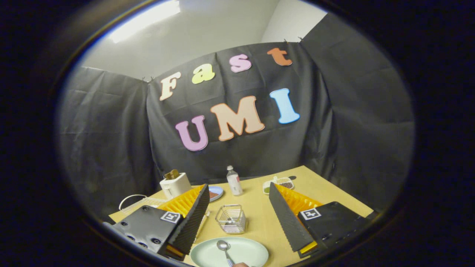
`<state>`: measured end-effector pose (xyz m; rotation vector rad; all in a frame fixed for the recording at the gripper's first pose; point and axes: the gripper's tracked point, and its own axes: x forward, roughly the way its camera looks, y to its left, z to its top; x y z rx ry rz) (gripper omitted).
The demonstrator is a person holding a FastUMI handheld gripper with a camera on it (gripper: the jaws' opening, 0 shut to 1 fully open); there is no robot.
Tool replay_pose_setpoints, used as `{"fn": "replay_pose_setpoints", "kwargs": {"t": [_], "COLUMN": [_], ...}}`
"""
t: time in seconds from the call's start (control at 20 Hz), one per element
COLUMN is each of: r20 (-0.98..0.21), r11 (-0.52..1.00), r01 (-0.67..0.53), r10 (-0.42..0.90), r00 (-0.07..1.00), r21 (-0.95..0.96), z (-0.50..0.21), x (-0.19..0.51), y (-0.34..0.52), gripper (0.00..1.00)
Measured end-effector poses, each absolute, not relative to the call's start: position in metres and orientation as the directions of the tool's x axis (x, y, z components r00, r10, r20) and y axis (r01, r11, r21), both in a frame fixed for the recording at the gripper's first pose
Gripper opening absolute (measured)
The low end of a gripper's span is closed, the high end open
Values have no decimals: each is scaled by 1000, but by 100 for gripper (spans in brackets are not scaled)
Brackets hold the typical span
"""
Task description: Take the plate from the dish rack, then take the spoon from the basket and place it into the plate.
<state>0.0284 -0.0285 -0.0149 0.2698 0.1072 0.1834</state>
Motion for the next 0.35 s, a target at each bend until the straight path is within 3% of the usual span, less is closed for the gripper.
{"fn": "replay_pose_setpoints", "kwargs": {"t": [0.35], "r20": [-144], "r11": [980], "r01": [-117], "r10": [140], "r00": [980], "r21": [159], "z": [-14], "x": [29], "y": [-29], "gripper": [100]}}
